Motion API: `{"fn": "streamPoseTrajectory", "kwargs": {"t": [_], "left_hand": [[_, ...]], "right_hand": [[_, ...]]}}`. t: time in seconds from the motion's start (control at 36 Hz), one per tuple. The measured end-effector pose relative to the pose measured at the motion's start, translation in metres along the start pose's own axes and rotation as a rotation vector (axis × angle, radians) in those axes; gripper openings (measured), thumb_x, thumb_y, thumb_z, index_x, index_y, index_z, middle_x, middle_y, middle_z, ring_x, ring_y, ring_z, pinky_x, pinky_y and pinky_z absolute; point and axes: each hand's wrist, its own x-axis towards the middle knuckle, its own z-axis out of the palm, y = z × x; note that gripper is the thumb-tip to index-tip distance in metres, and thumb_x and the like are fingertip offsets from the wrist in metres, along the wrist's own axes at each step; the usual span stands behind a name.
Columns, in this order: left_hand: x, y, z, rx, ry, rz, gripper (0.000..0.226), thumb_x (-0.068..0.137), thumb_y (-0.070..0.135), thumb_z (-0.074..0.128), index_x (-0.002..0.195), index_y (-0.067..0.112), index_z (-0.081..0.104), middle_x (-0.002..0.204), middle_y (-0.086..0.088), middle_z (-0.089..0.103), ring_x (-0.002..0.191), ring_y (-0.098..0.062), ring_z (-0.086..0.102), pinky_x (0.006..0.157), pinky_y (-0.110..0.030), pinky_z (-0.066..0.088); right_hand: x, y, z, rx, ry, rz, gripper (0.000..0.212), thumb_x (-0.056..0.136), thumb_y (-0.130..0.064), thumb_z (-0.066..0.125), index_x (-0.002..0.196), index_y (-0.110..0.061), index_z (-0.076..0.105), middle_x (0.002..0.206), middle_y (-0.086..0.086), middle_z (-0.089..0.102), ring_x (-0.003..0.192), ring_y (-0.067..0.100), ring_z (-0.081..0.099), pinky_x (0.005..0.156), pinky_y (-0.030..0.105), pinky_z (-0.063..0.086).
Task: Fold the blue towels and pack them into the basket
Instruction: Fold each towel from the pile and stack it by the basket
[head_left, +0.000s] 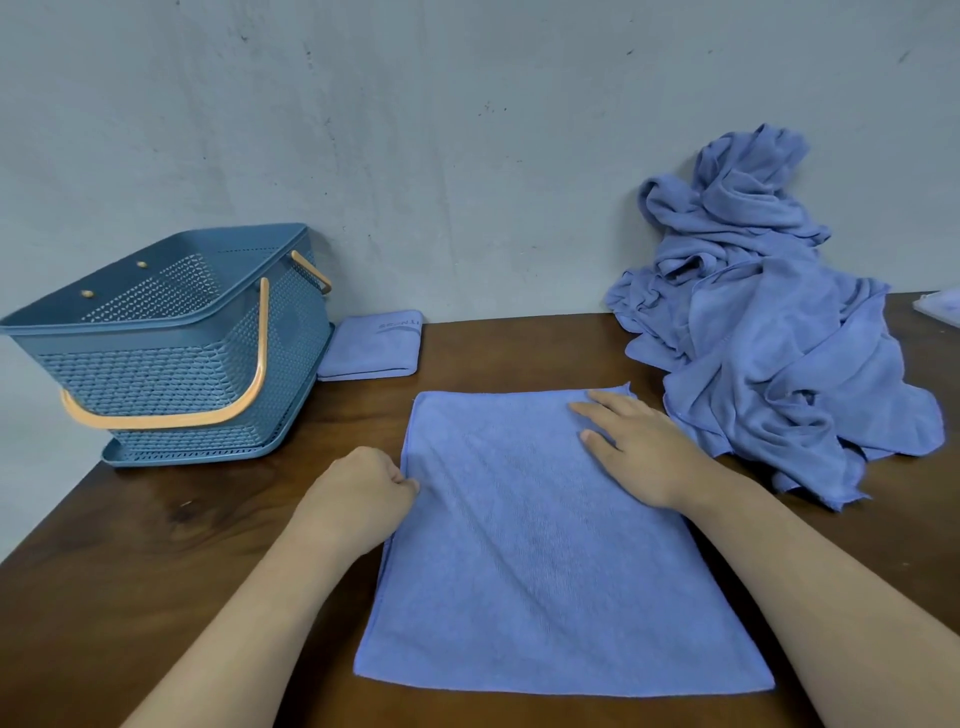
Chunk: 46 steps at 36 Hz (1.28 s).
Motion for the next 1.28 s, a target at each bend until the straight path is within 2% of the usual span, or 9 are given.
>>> {"fn": "streamPoseTrajectory", "kwargs": {"t": [0.22, 0.42, 0.5, 0.67, 0.86, 0.94, 1.0, 1.11, 1.28], "left_hand": [[0.0, -0.011, -0.008, -0.083, 0.058, 0.035, 0.033, 0.102, 0.038, 0.056, 0.079, 0.014, 0.059, 0.075, 0.003, 0.07, 0.066, -0.018, 0.061, 0.059, -0.03, 0.045], [0.007, -0.017, -0.007, -0.201, 0.033, 0.029, 0.003, 0.091, 0.027, 0.063, 0.091, 0.025, 0.063, 0.079, 0.001, 0.075, 0.074, -0.016, 0.07, 0.064, -0.034, 0.05], [0.015, -0.014, -0.009, -0.286, -0.023, -0.035, 0.012, 0.087, 0.038, 0.059, 0.095, 0.03, 0.063, 0.079, 0.007, 0.076, 0.068, -0.007, 0.072, 0.064, -0.032, 0.047], [0.062, 0.0, -0.021, -0.365, -0.139, -0.094, 0.037, 0.091, 0.049, 0.068, 0.091, 0.012, 0.071, 0.087, -0.006, 0.072, 0.069, -0.021, 0.056, 0.051, -0.029, 0.033], [0.106, 0.017, -0.005, -0.238, 0.061, 0.003, 0.039, 0.086, 0.046, 0.076, 0.072, 0.02, 0.05, 0.071, 0.001, 0.055, 0.067, -0.02, 0.052, 0.069, -0.034, 0.039], [0.118, 0.019, 0.0, -0.095, 0.123, 0.021, 0.024, 0.091, 0.05, 0.071, 0.082, 0.028, 0.069, 0.086, 0.012, 0.072, 0.082, -0.015, 0.067, 0.08, -0.035, 0.056], [0.123, 0.02, 0.005, -0.056, 0.167, 0.043, 0.019, 0.095, 0.05, 0.066, 0.087, 0.033, 0.068, 0.088, 0.011, 0.072, 0.083, -0.014, 0.067, 0.074, -0.035, 0.054], [0.125, 0.018, 0.014, 0.015, 0.325, 0.061, 0.021, 0.1, 0.054, 0.055, 0.09, 0.036, 0.059, 0.082, 0.012, 0.067, 0.071, -0.008, 0.056, 0.057, -0.029, 0.031], [0.114, 0.016, 0.015, -0.026, 0.353, 0.084, 0.022, 0.102, 0.055, 0.05, 0.112, 0.035, 0.058, 0.085, 0.013, 0.06, 0.082, -0.019, 0.056, 0.066, -0.034, 0.038]], "right_hand": [[0.001, 0.002, 0.001, -0.002, 0.007, -0.007, 0.051, 0.112, -0.045, 0.037, 0.163, -0.035, 0.036, 0.172, -0.008, 0.027, 0.157, 0.015, 0.022, 0.127, 0.041, 0.023], [0.001, 0.001, 0.001, -0.005, 0.003, -0.006, 0.051, 0.113, -0.045, 0.037, 0.163, -0.035, 0.036, 0.172, -0.008, 0.026, 0.158, 0.015, 0.021, 0.127, 0.04, 0.021], [0.0, 0.001, 0.001, -0.01, 0.005, -0.009, 0.051, 0.113, -0.044, 0.036, 0.163, -0.034, 0.036, 0.173, -0.008, 0.025, 0.158, 0.016, 0.021, 0.127, 0.04, 0.022], [0.001, 0.001, 0.002, -0.019, 0.006, -0.008, 0.051, 0.113, -0.045, 0.035, 0.163, -0.035, 0.035, 0.173, -0.008, 0.025, 0.158, 0.015, 0.021, 0.127, 0.038, 0.021], [0.002, 0.001, 0.003, -0.033, -0.012, -0.01, 0.052, 0.113, -0.046, 0.032, 0.164, -0.037, 0.032, 0.174, -0.007, 0.021, 0.16, 0.015, 0.017, 0.128, 0.04, 0.019], [0.003, 0.002, 0.003, -0.037, -0.032, 0.001, 0.051, 0.113, -0.048, 0.029, 0.164, -0.042, 0.029, 0.175, -0.008, 0.018, 0.162, 0.021, 0.009, 0.129, 0.042, 0.017], [0.004, 0.003, 0.004, -0.047, -0.047, 0.017, 0.051, 0.113, -0.05, 0.026, 0.164, -0.047, 0.025, 0.176, -0.011, 0.015, 0.163, 0.026, 0.004, 0.129, 0.044, 0.015], [0.006, 0.006, 0.005, -0.059, -0.079, 0.045, 0.052, 0.111, -0.057, 0.021, 0.163, -0.055, 0.017, 0.176, -0.018, 0.005, 0.164, 0.025, -0.003, 0.129, 0.045, 0.006], [0.009, 0.008, 0.0, -0.047, -0.103, 0.058, 0.053, 0.109, -0.062, 0.019, 0.162, -0.059, 0.014, 0.175, -0.022, 0.001, 0.163, 0.02, -0.007, 0.129, 0.047, 0.002]]}}
